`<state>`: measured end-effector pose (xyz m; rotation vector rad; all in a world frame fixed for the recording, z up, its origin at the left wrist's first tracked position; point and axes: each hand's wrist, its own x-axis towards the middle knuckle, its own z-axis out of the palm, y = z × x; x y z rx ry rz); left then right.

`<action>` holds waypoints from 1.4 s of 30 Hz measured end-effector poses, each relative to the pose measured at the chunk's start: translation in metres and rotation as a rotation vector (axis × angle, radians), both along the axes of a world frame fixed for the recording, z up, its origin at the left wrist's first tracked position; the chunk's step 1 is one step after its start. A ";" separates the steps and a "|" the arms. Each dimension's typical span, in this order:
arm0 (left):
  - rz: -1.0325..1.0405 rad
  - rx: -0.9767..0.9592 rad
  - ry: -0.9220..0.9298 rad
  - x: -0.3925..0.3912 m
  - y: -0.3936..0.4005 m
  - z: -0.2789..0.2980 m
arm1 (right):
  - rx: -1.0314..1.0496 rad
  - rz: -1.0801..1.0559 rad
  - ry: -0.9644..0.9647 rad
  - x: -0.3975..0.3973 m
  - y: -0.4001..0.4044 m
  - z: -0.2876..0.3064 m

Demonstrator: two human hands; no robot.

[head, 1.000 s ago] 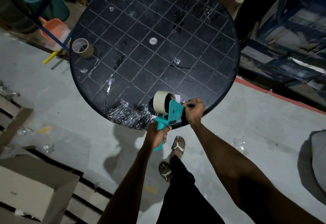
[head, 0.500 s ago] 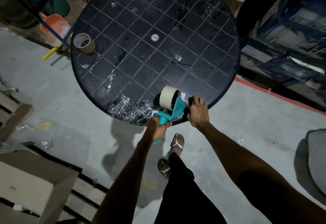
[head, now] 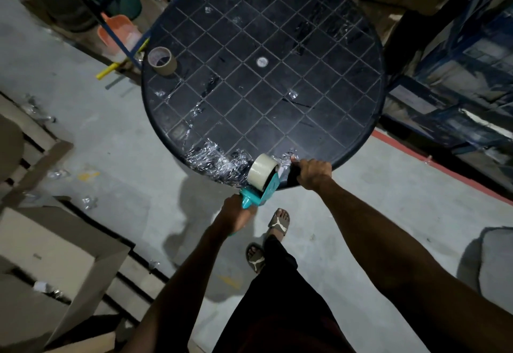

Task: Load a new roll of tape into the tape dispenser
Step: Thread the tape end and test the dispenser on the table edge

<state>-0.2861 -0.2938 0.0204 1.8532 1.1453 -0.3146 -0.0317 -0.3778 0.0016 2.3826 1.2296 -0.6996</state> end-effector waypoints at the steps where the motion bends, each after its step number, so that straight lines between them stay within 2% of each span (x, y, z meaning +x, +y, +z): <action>1: 0.002 -0.013 0.036 -0.009 -0.002 -0.002 | -0.006 -0.003 0.007 0.000 -0.001 0.000; 4: 0.066 -0.086 0.095 -0.032 -0.007 -0.009 | -0.005 0.004 0.017 -0.002 -0.001 0.000; 9: 0.383 -0.363 0.039 -0.032 -0.005 -0.013 | 0.051 -0.042 0.159 0.004 -0.006 -0.006; 12: 0.454 -0.428 -0.008 -0.023 -0.001 0.004 | 0.258 -0.236 0.293 0.004 -0.015 -0.011; 14: 0.443 -0.416 -0.012 -0.022 -0.001 0.006 | 0.386 -0.313 0.290 -0.003 -0.021 -0.013; 16: 0.387 -0.368 0.027 -0.020 -0.002 0.007 | 0.372 -0.156 0.270 -0.012 -0.024 -0.013; 19: 0.117 -0.179 0.108 -0.012 -0.003 0.002 | 0.244 0.167 0.295 -0.021 -0.029 -0.020; 22: -0.094 0.061 0.143 -0.004 -0.005 0.002 | 0.198 0.171 0.339 -0.021 -0.034 -0.026; 25: -0.241 0.194 0.151 0.007 -0.011 0.020 | 0.214 0.053 0.382 -0.014 -0.034 -0.024; 30: -0.347 0.276 0.162 0.031 -0.013 0.041 | 0.182 0.010 0.335 -0.003 -0.035 -0.020; 32: -0.357 0.276 0.194 0.019 -0.017 0.038 | 0.170 0.061 0.326 -0.003 -0.037 -0.021; 35: -0.338 0.206 0.447 -0.011 -0.016 0.031 | 0.165 0.255 0.310 0.002 -0.035 -0.027; 37: -0.332 0.197 0.499 -0.024 -0.016 0.027 | 0.124 0.282 0.309 0.004 -0.033 -0.030; 41: -0.351 0.497 0.339 -0.031 -0.028 0.025 | 0.060 0.307 0.257 -0.001 -0.031 -0.025; 42: -0.339 0.471 0.332 -0.034 -0.029 0.019 | 0.055 0.296 0.260 -0.001 -0.029 -0.024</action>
